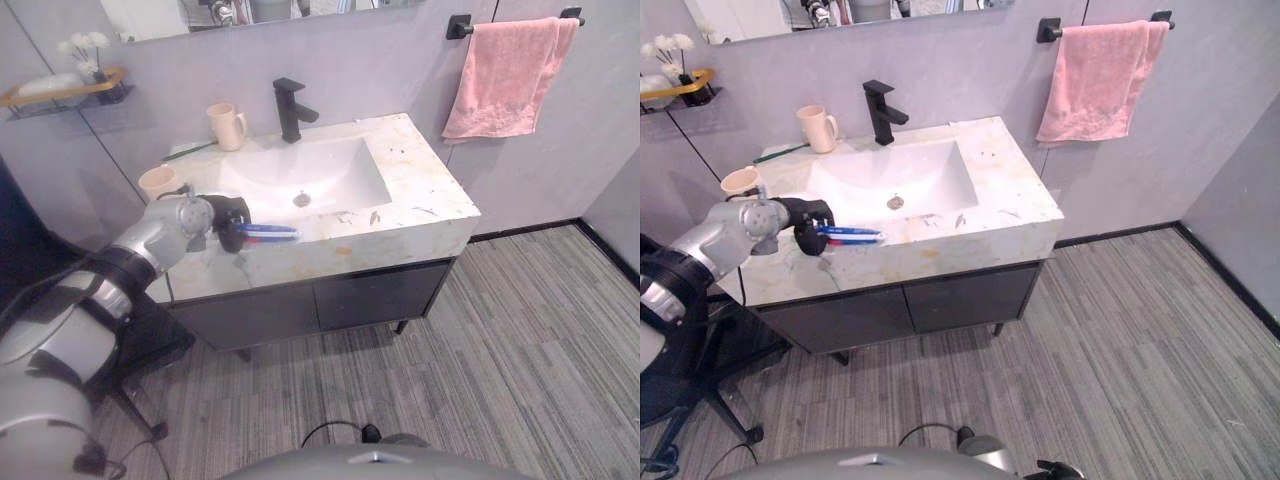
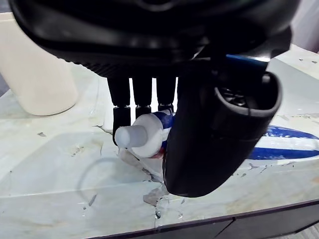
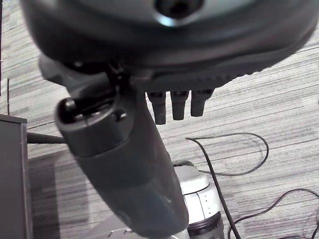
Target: Organize the bathroom.
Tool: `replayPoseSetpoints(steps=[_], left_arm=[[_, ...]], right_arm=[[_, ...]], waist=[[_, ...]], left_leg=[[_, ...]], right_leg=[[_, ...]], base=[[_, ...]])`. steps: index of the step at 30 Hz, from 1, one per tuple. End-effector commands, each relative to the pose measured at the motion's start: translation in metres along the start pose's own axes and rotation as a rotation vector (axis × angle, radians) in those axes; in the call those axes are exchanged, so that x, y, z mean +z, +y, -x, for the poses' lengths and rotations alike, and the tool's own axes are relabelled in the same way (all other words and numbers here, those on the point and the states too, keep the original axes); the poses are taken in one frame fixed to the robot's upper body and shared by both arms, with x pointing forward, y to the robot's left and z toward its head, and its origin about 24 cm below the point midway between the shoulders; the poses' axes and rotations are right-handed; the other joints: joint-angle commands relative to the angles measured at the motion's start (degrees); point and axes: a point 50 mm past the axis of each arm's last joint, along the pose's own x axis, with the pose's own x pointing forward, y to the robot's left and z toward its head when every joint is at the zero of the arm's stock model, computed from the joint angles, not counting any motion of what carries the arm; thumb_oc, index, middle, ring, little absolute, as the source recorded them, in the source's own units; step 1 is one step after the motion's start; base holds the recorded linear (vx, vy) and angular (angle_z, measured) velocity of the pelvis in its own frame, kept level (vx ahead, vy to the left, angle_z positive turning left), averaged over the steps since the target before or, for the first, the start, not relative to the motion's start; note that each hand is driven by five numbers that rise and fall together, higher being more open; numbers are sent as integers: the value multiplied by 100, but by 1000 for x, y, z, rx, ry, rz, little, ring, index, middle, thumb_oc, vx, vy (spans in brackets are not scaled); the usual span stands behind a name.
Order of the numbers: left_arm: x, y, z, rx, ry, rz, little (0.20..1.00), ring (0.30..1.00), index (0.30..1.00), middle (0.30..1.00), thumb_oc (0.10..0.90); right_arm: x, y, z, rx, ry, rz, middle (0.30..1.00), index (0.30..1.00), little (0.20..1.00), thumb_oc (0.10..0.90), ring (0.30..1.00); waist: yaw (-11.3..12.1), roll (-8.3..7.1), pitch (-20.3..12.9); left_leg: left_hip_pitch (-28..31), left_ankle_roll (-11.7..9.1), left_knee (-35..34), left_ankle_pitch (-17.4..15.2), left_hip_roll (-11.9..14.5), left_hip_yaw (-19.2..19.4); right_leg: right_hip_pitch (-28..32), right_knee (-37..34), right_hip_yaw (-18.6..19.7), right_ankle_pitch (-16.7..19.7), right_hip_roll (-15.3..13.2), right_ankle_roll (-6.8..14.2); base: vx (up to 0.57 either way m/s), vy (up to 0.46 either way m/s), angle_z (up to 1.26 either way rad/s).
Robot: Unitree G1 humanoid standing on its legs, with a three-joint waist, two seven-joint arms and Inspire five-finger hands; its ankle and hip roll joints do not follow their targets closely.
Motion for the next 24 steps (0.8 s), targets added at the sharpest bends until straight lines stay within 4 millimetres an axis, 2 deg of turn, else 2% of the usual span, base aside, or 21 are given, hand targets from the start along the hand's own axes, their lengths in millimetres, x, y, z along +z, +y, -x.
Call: replayPoseSetpoints(steps=[1,4,7,8,9,11,12,14,15,16,17,18,20,21,22,24], left_arm=[[-12,65,25,275,61,10,300,300,300,300,400],[-13,62,23,326,26,125,300,300,300,300,400],[-15,62,26,445,-100,464,300,300,300,300,400],[-15,62,27,456,-111,480,300,300,300,300,400],[-15,62,33,498,-197,645,300,300,300,300,400],[-15,62,41,546,-275,760,300,300,300,300,400],[-14,61,49,599,-353,852,300,300,300,300,400],[-12,58,57,645,-413,912,300,300,300,300,400],[-12,54,66,700,-470,961,300,300,300,300,400],[-9,48,74,756,-538,1032,300,300,300,300,400],[-9,46,77,777,-551,1047,300,300,300,300,400],[-5,41,84,843,-606,1097,300,300,300,300,400],[-2,37,87,862,-638,1126,300,300,300,300,400],[4,32,88,878,-666,1158,300,300,300,300,400],[16,28,88,878,-697,1194,300,300,300,300,400],[36,26,84,869,-727,1230,300,300,300,300,400]], right_arm=[[2,-14,1,-49,-10,-9,900,900,900,800,900],[5,-17,1,-71,-32,-73,900,900,900,800,900],[21,-36,3,-168,-143,-285,900,900,900,800,900],[22,-37,3,-173,-149,-292,900,900,900,800,900],[38,-54,8,-253,-261,-384,900,900,900,800,900],[55,-69,15,-326,-351,-436,900,900,900,800,900],[73,-85,26,-428,-464,-477,900,900,900,800,900],[92,-103,40,-523,-557,-509,900,900,900,800,900],[107,-131,63,-654,-674,-549,900,900,900,800,900],[118,-170,97,-881,-807,-589,900,900,900,800,900],[122,-185,110,-929,-847,-607,900,900,900,800,900],[137,-222,162,-1146,-1027,-668,900,900,900,800,900],[147,-234,196,-1259,-1157,-693,900,900,900,800,900],[166,-237,240,-1331,-1354,-724,900,900,900,800,900],[187,-225,280,-1356,-1567,-729,900,900,900,800,900],[221,-196,322,-1265,-1821,-713,900,900,900,800,900]], waist=[[8,-165,-238],[12,-182,-226],[14,-212,-212],[14,-212,-213],[33,-252,-204],[39,-297,-191],[31,-346,-178],[13,-396,-164],[-14,-434,-154],[-41,-487,-142],[-55,-512,-143],[-61,-544,-140],[-45,-550,-149],[-42,-555,-148],[10,-546,-154],[124,-568,-174]], left_leg=[[126,140,431,-294,-324,377],[132,144,411,-290,-330,376],[175,144,357,-269,-328,385],[179,144,354,-269,-327,386],[191,142,342,-259,-320,381],[205,146,324,-255,-318,360],[206,146,310,-247,-319,343],[197,143,302,-244,-321,328],[191,142,289,-244,-320,312],[185,143,276,-249,-316,297],[185,146,272,-255,-317,292],[195,163,266,-279,-329,261],[189,170,263,-287,-335,239],[208,185,256,-307,-339,209],[201,193,253,-305,-353,181],[185,202,262,-303,-374,137]], right_leg=[[22,-29,190,-167,7,28],[14,-29,204,-164,9,26],[6,-29,253,-142,39,10],[8,-29,257,-141,41,9],[6,-29,294,-125,52,-3],[5,-29,326,-117,64,-19],[-7,-29,344,-103,70,-30],[-27,-29,362,-90,76,-39],[-48,-29,381,-76,84,-48],[-69,-29,408,-65,99,-54],[-74,-29,414,-62,104,-54],[-69,-29,448,-67,124,-61],[-80,-29,473,-59,140,-66],[-70,-29,498,-60,154,-68],[-77,-29,531,-46,161,-70],[-80,-29,563,-37,171,-76]], base=[[0,0,0],[-10,0,-1],[-38,14,-4],[-36,21,-7],[-28,13,-7],[-49,12,-8],[-67,11,-2],[-72,17,1],[-97,32,0],[-84,29,-3],[-70,35,1],[-39,29,0],[-29,31,6],[-33,47,4],[-12,64,-1],[-52,37,-19]])
